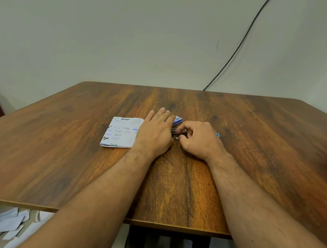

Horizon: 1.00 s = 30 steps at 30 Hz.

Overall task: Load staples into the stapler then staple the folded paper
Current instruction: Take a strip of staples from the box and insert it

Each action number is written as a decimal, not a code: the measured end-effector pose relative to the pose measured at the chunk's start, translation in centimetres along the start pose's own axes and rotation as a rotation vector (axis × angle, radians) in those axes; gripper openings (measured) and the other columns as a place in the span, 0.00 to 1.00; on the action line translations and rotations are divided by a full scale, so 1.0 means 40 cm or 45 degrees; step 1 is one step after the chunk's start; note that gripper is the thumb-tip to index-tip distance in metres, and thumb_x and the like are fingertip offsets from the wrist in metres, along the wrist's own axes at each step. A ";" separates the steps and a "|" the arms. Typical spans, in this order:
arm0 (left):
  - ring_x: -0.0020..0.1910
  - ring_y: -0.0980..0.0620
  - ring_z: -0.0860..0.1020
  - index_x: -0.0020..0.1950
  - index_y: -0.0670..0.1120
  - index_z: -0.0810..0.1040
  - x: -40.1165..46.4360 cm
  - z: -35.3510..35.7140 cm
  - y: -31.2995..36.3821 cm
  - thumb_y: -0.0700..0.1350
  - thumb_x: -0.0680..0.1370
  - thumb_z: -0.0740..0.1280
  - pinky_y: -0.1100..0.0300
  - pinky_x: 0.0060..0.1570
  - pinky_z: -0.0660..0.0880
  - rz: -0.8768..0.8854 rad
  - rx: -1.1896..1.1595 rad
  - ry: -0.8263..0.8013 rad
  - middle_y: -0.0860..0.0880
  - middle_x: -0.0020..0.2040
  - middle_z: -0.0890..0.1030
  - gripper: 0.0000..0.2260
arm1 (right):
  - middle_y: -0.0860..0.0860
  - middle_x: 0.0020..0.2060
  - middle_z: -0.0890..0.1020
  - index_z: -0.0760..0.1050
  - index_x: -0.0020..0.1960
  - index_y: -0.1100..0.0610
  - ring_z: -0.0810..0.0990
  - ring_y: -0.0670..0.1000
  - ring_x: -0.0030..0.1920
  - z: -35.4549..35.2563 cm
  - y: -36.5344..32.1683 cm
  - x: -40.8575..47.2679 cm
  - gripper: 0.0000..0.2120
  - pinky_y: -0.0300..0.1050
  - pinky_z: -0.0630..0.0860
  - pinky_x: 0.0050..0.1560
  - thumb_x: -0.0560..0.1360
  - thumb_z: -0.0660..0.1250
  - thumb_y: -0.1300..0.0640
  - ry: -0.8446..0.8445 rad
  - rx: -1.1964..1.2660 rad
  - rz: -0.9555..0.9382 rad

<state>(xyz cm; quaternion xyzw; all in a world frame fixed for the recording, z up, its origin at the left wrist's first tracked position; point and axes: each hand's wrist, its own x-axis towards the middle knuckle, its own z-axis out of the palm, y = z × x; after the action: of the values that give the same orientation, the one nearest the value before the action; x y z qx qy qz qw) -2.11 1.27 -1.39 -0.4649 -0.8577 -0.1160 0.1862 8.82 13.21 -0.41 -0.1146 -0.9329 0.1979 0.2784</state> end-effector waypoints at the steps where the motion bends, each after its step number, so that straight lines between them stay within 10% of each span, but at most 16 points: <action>1: 0.82 0.49 0.52 0.80 0.48 0.60 0.002 0.001 -0.002 0.44 0.79 0.57 0.49 0.80 0.46 -0.009 -0.014 -0.024 0.47 0.81 0.60 0.28 | 0.38 0.25 0.72 0.86 0.49 0.51 0.72 0.39 0.29 -0.001 -0.001 0.001 0.09 0.34 0.68 0.40 0.72 0.70 0.59 -0.031 -0.017 -0.004; 9: 0.82 0.48 0.49 0.82 0.54 0.55 0.016 0.005 -0.013 0.47 0.79 0.57 0.46 0.79 0.45 -0.008 -0.013 -0.254 0.48 0.82 0.57 0.30 | 0.46 0.44 0.86 0.86 0.53 0.49 0.76 0.42 0.41 0.005 -0.002 0.007 0.09 0.42 0.75 0.54 0.75 0.70 0.53 -0.099 -0.124 0.003; 16: 0.76 0.42 0.65 0.71 0.45 0.73 0.017 0.021 -0.018 0.46 0.70 0.55 0.47 0.76 0.59 -0.076 -0.212 -0.013 0.44 0.70 0.75 0.29 | 0.41 0.27 0.77 0.84 0.44 0.49 0.75 0.40 0.32 0.004 0.001 0.008 0.02 0.41 0.75 0.46 0.72 0.72 0.53 -0.030 0.028 0.096; 21: 0.77 0.36 0.58 0.76 0.55 0.67 0.020 0.021 -0.025 0.45 0.78 0.56 0.44 0.77 0.54 -0.121 -0.171 -0.217 0.37 0.75 0.66 0.25 | 0.45 0.24 0.77 0.83 0.40 0.51 0.74 0.43 0.27 0.010 0.011 0.007 0.02 0.39 0.76 0.41 0.71 0.73 0.55 0.084 0.136 0.138; 30: 0.59 0.46 0.78 0.57 0.48 0.84 0.014 0.023 -0.022 0.52 0.83 0.58 0.51 0.60 0.73 -0.180 -0.451 -0.044 0.46 0.66 0.74 0.16 | 0.47 0.27 0.80 0.83 0.40 0.51 0.75 0.41 0.28 0.014 0.023 0.013 0.02 0.28 0.70 0.34 0.71 0.73 0.55 0.135 0.254 0.161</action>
<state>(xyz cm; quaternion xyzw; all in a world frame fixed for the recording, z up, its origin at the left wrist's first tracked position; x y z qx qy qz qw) -3.34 1.56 -1.98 -0.4309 -0.8576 -0.2698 0.0780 8.16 14.03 -0.99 -0.1551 -0.8835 0.3003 0.3243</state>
